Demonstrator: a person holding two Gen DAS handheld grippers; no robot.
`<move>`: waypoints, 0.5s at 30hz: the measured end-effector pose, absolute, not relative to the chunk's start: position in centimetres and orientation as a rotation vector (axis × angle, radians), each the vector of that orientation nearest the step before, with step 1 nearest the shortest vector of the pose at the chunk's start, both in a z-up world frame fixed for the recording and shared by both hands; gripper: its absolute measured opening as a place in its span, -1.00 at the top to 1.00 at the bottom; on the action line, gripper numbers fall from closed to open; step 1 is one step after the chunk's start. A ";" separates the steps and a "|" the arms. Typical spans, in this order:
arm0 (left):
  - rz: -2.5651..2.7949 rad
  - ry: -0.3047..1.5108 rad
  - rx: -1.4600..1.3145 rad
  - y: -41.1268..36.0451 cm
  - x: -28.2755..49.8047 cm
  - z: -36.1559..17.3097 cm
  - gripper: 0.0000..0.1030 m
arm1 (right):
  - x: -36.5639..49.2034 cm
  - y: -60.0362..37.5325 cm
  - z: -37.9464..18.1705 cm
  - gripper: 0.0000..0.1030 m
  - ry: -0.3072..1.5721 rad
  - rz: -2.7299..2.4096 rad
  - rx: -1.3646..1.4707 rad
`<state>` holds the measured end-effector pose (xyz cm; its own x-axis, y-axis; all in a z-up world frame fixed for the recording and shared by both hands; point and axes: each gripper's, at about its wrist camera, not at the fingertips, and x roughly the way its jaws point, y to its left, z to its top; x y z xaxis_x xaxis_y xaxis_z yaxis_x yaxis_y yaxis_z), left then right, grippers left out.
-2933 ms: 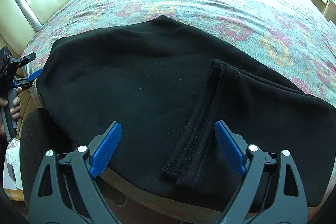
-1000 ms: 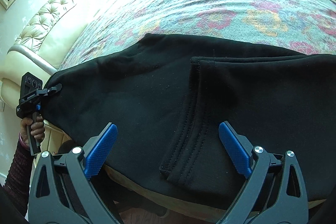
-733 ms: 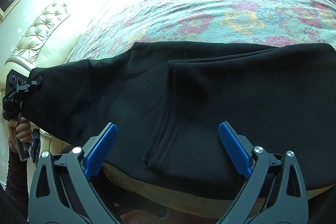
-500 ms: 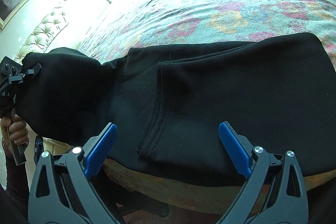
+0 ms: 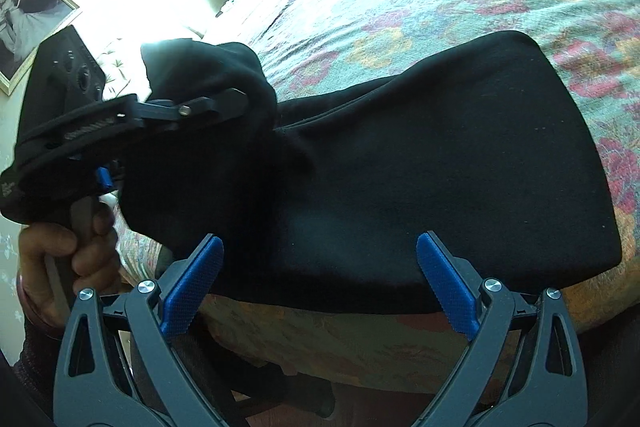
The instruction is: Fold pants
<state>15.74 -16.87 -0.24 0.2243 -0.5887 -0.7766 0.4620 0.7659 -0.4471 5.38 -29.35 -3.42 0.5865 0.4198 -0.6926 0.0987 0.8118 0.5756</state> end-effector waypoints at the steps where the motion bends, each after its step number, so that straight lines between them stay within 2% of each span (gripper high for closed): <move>1: -0.717 1.139 -0.109 -17.7 15.8 -1.0 0.62 | 5.2 -29.7 -3.3 -0.90 0.932 0.196 0.625; 3: -0.698 1.151 -0.089 -18.8 16.0 -2.1 0.60 | 5.0 -30.5 -3.1 -0.90 0.917 0.186 0.645; 5: -0.690 1.159 -0.076 -19.5 16.1 -2.6 0.49 | 4.8 -31.2 -3.0 -0.90 0.903 0.177 0.665; 7: -0.694 1.156 -0.073 -19.8 15.9 -2.6 0.19 | 4.7 -31.6 -2.9 -0.90 0.894 0.168 0.674; 8: -0.700 1.153 -0.069 -20.0 15.7 -2.5 0.11 | 4.6 -31.8 -2.9 -0.90 0.891 0.166 0.679; 9: -0.718 1.149 -0.064 -20.1 15.5 -2.3 -0.11 | 4.6 -31.9 -2.9 -0.89 0.889 0.165 0.683; 10: -0.740 1.136 -0.068 -20.2 14.9 -1.7 -0.19 | 4.6 -31.9 -3.0 -0.89 0.889 0.165 0.687; 12: -0.762 1.112 -0.085 -19.9 14.4 -0.9 -0.22 | 4.5 -32.1 -3.0 -0.90 0.888 0.167 0.693; 14: -0.774 1.095 -0.117 -19.2 14.0 -0.1 -0.41 | 4.5 -32.3 -3.1 -0.89 0.892 0.169 0.698; 15: -0.780 1.077 -0.150 -18.5 13.8 0.3 -0.43 | 4.6 -32.4 -3.2 -0.89 0.893 0.171 0.708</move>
<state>13.81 -18.54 0.35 0.2395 -0.6368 -0.7329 0.4979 0.7286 -0.4703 4.55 -32.42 -3.16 0.6304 0.4184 -0.6538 0.1466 0.7629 0.6296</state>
